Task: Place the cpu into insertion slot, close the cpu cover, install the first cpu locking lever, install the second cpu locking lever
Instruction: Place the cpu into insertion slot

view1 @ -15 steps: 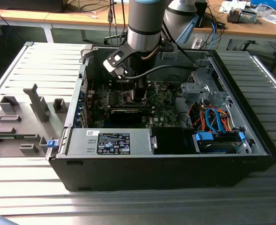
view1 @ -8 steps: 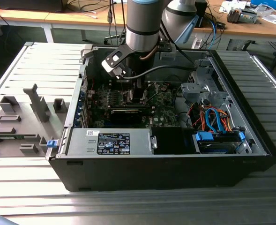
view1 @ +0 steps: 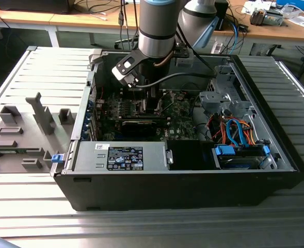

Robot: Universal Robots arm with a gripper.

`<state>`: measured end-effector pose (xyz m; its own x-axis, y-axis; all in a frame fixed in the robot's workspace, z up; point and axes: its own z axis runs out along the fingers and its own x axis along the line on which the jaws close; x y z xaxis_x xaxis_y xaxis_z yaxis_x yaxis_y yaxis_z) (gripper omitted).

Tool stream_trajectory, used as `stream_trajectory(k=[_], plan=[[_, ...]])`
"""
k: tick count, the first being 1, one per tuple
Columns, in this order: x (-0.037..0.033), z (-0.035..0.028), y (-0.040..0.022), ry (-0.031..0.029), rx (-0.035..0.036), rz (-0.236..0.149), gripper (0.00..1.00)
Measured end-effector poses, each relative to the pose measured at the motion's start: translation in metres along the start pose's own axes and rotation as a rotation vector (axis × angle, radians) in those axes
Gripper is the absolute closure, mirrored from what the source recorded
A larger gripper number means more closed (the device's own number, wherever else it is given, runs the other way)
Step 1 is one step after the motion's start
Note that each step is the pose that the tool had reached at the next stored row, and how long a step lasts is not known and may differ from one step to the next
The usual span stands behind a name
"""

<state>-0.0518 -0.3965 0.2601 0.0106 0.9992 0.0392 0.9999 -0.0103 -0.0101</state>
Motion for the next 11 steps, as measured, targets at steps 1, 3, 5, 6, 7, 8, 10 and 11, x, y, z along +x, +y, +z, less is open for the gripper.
stream_trajectory(k=[1, 3, 5, 6, 7, 8, 10, 11], plan=[[0.0001, 0.0002, 0.0, 0.0, 0.0, 0.0, 0.46], [0.0006, 0.0006, 0.0, 0.0001, -0.0001, 0.0, 0.46], [0.0012, 0.0009, 0.0, 0.0001, 0.0, 0.0, 0.46], [0.0015, 0.0009, 0.0, -0.0001, 0.0, 0.0, 0.46], [0.0024, 0.0013, 0.0, 0.0001, 0.0, 0.0, 0.46], [0.0029, 0.0016, 0.0, 0.0001, 0.0, 0.0, 0.46], [0.0035, 0.0021, 0.0, 0.0001, 0.0, 0.0, 0.46], [0.0037, 0.0022, 0.0, 0.0001, 0.0, 0.0, 0.46]])
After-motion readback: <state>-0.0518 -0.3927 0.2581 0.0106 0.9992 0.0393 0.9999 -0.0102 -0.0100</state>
